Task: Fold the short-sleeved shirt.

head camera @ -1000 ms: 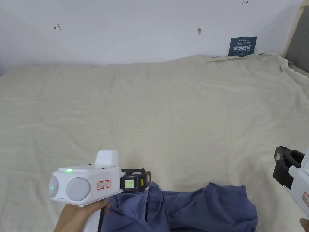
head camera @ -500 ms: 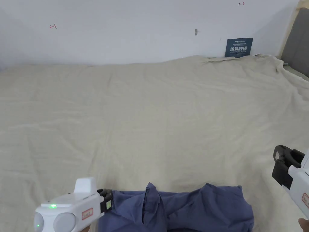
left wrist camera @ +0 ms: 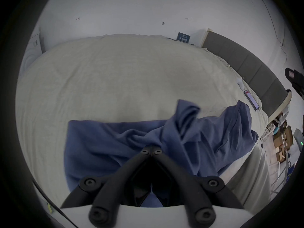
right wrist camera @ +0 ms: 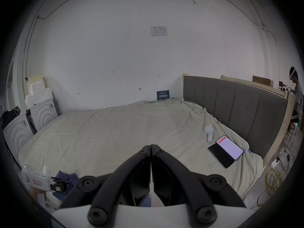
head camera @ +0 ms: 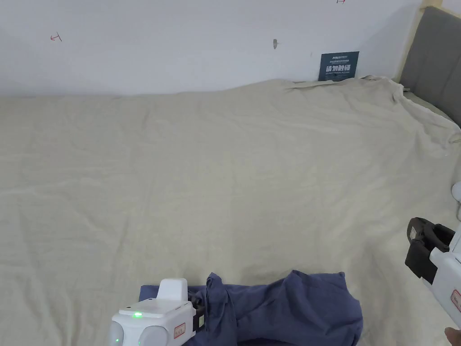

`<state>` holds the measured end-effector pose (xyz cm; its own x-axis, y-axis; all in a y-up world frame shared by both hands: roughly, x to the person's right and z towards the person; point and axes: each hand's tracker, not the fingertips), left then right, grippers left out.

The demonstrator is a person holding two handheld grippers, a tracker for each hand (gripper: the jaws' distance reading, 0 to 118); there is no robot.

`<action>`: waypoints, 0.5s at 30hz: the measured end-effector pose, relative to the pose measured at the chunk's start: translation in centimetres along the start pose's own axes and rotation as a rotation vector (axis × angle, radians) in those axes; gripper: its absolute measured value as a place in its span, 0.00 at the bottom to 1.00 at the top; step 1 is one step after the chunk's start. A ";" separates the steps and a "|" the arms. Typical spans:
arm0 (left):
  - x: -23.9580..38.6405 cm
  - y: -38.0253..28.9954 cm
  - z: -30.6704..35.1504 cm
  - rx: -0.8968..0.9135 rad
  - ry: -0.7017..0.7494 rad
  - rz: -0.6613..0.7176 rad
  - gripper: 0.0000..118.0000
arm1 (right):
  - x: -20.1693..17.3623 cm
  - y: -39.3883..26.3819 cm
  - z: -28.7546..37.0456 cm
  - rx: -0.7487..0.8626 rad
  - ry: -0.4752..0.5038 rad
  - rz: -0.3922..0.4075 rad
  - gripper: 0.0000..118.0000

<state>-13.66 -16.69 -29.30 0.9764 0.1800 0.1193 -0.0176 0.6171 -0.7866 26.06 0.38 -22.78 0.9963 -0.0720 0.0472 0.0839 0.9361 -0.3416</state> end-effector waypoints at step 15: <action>3.7 0.5 -0.8 0.064 0.004 -0.091 0.00 | 1.3 -0.3 0.1 -0.011 -0.026 -0.013 0.00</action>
<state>-9.83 -16.35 -29.72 0.9753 0.1180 0.1866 0.0579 0.6787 -0.7321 27.36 0.07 -22.50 0.9943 -0.0752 0.0758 0.0972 0.9314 -0.3508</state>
